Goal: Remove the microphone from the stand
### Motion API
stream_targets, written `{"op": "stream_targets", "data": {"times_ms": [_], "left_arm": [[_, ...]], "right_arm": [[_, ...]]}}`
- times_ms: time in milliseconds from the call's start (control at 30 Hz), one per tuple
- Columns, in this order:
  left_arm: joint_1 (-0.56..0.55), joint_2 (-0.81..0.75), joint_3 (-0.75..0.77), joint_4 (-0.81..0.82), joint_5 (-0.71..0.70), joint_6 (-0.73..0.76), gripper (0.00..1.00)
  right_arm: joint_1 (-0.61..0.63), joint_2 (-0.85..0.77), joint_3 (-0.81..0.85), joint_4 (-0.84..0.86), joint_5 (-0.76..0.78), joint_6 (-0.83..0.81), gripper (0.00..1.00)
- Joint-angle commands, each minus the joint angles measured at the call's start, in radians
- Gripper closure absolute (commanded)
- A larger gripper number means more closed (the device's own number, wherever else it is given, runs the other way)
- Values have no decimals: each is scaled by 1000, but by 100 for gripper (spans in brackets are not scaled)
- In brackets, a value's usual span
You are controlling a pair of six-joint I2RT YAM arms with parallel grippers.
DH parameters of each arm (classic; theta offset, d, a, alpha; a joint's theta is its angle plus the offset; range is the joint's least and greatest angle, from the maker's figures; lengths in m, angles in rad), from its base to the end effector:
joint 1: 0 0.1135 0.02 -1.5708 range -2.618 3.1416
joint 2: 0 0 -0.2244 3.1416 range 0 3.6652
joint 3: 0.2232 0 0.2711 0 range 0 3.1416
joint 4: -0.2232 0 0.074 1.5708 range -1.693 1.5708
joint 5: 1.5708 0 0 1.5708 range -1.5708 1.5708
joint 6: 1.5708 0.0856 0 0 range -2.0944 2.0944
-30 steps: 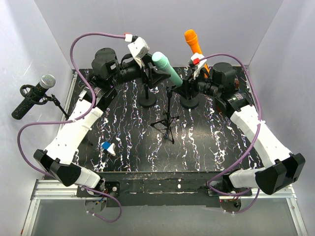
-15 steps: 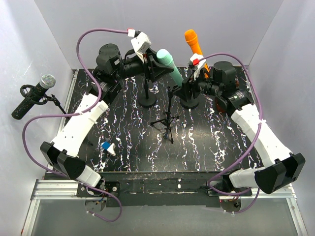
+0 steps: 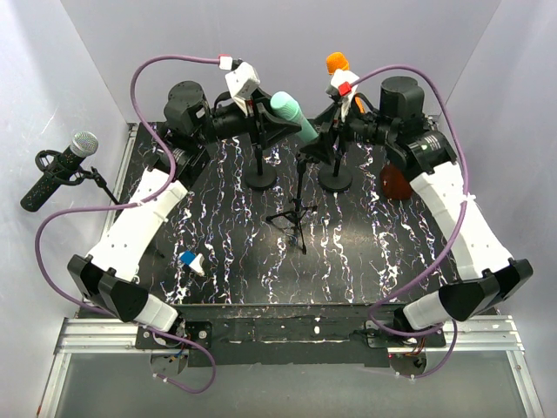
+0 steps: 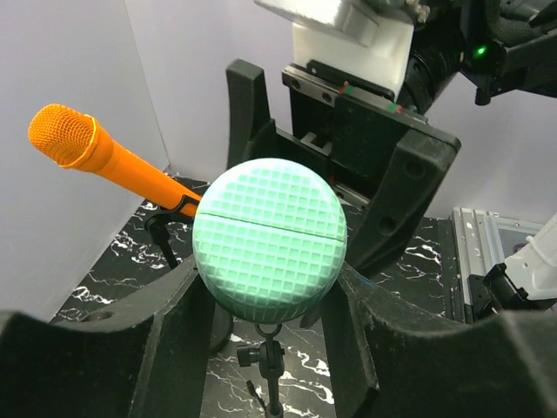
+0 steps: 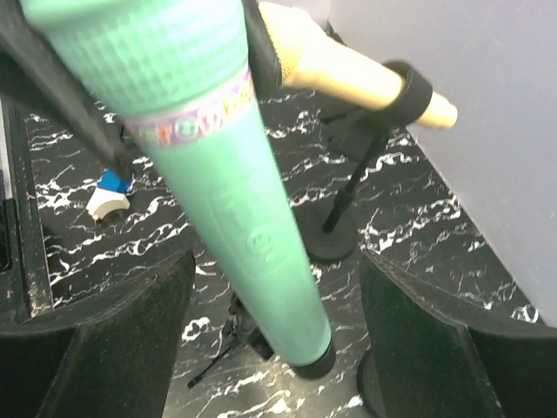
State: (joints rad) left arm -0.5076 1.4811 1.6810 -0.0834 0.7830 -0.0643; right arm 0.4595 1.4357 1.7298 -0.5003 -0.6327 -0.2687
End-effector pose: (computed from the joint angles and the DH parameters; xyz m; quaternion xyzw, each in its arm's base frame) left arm 0.3035 -0.2379 0.4640 0.4132 0.5367 -0.4381 0.5910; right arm 0.3051 0.2074 0.4406 -0.4460 0.6194 0.2974 0.5736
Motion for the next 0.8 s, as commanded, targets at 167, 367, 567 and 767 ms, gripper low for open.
{"op": "stream_targets", "data": {"times_ms": [167,367,567,767], "left_arm": [[9,35,60,-64,-37,14,44],[18,-27,163,-242,-220,239,13],[18,-204,-10,-372,-187,306,14],[3,-252,-263,-178,-97,274,22]], "right_arm": [[1,107,158,-20,-119,-23,40],[2,106,197,-30,-79,23,97],[1,16,88,80,40,81,99],[1,0,86,97,67,69,99]]}}
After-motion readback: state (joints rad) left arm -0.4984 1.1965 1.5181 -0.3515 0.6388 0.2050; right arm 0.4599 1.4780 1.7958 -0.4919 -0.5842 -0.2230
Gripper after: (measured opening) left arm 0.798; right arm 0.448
